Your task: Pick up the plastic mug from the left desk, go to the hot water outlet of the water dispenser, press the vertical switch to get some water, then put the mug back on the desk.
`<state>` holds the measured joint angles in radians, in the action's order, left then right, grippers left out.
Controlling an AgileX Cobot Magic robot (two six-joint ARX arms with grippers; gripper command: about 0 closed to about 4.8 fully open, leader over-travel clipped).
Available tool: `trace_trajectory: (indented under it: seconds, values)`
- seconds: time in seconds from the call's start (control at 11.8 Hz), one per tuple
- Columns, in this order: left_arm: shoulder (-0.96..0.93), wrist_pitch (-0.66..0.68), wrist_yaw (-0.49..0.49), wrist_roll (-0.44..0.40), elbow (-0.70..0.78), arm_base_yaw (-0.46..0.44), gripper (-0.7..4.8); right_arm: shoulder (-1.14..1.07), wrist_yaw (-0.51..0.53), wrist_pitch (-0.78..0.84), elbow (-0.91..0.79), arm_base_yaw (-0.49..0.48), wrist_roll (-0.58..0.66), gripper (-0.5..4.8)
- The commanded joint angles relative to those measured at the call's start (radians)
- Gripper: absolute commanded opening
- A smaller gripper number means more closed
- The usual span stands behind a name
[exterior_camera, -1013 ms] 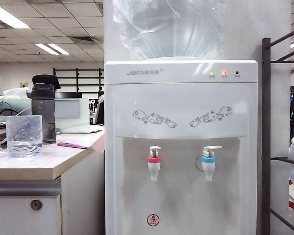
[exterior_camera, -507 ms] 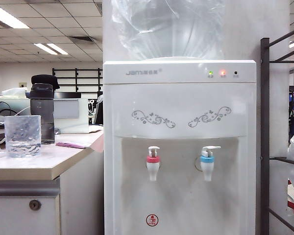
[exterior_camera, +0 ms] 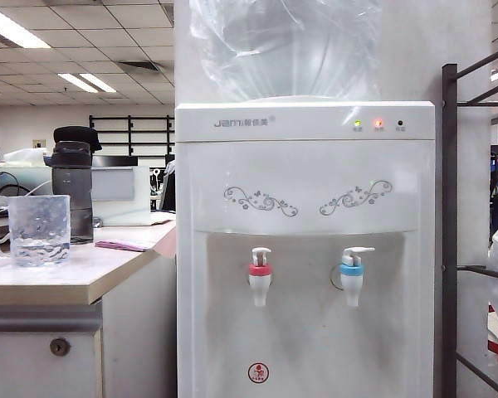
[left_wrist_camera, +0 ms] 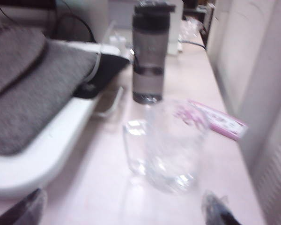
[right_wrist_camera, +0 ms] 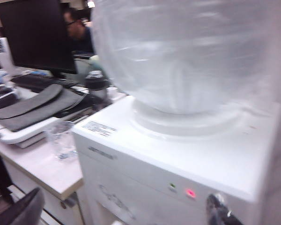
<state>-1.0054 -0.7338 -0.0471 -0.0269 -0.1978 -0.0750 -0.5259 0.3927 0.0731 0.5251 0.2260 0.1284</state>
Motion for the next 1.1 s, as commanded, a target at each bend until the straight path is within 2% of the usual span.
trace_trajectory:
  seconds: [0.08, 0.34, 0.42, 0.51, 0.59, 0.68, 0.76, 0.84, 1.01, 1.1]
  values:
    - [-0.273, -0.200, -0.045, -0.011, -0.043, -0.002, 4.79, -0.161, -0.017, 0.140, 0.022, 0.155, -0.031, 4.79]
    - [-0.487, -0.269, -0.043, -0.011, -0.139, -0.002, 4.79, -0.297, -0.033, 0.144, 0.062, 0.271, -0.032, 4.79]
    - [-0.699, -0.284, -0.064, -0.026, -0.299, -0.021, 4.79, -0.387, -0.035, 0.175, 0.105, 0.330, -0.051, 4.79]
    - [-0.898, -0.285, -0.109, -0.025, -0.477, -0.039, 4.79, -0.386, -0.054, 0.183, 0.105, 0.327, -0.055, 4.79]
    - [-0.942, -0.285, -0.108, -0.025, -0.522, -0.039, 4.79, -0.386, -0.054, 0.176, 0.105, 0.327, -0.055, 4.79]
    - [-0.947, -0.285, -0.106, -0.025, -0.527, -0.039, 3.49, -0.386, -0.054, 0.168, 0.105, 0.328, -0.054, 4.79]
    - [-0.947, -0.299, -0.105, -0.023, -0.527, -0.039, -0.24, -0.385, -0.054, 0.166, 0.105, 0.328, -0.055, 4.79]
    - [-0.947, -0.314, -0.058, -0.018, -0.527, -0.039, -0.07, -0.383, -0.054, 0.167, 0.105, 0.327, -0.054, 4.79]
    - [-0.936, -0.315, -0.003, -0.018, -0.522, -0.039, -0.07, -0.376, -0.053, 0.169, 0.105, 0.327, -0.054, 4.79]
    - [-0.744, -0.263, 0.167, 0.027, -0.515, -0.034, -0.07, -0.245, -0.182, 0.024, 0.105, 0.323, -0.137, 4.28]
